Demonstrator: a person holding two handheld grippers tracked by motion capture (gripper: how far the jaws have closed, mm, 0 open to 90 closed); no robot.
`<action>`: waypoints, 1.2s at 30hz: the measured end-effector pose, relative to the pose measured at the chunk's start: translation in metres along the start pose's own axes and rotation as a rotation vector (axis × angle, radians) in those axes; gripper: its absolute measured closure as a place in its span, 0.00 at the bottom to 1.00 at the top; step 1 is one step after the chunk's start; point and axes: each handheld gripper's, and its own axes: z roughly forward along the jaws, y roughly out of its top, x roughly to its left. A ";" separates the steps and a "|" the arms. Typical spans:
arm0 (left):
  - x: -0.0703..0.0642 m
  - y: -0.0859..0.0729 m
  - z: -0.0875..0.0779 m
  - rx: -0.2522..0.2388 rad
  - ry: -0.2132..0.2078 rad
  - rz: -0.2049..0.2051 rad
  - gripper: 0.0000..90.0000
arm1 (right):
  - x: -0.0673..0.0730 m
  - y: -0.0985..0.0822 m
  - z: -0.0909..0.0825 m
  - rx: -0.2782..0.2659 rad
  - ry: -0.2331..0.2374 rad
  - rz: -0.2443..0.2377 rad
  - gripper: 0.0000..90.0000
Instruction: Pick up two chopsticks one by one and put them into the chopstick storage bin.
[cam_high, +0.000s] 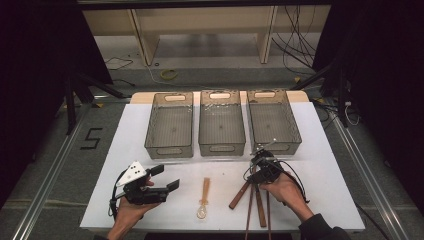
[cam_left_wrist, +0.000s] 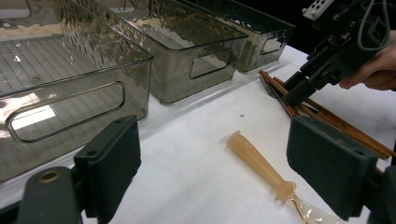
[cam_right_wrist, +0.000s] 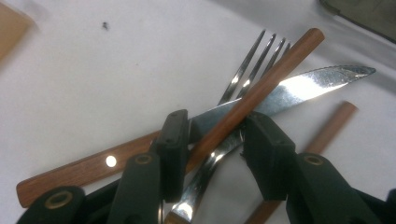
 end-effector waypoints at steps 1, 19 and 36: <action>0.000 0.000 0.000 0.000 0.000 0.000 0.19 | 0.000 0.000 0.000 0.002 -0.002 -0.002 0.68; 0.000 0.000 0.000 -0.003 -0.004 -0.004 0.19 | -0.010 -0.005 -0.004 -0.045 0.090 0.082 0.89; 0.001 0.000 0.000 0.004 -0.004 -0.004 0.19 | -0.005 -0.006 -0.013 -0.124 0.165 0.083 0.94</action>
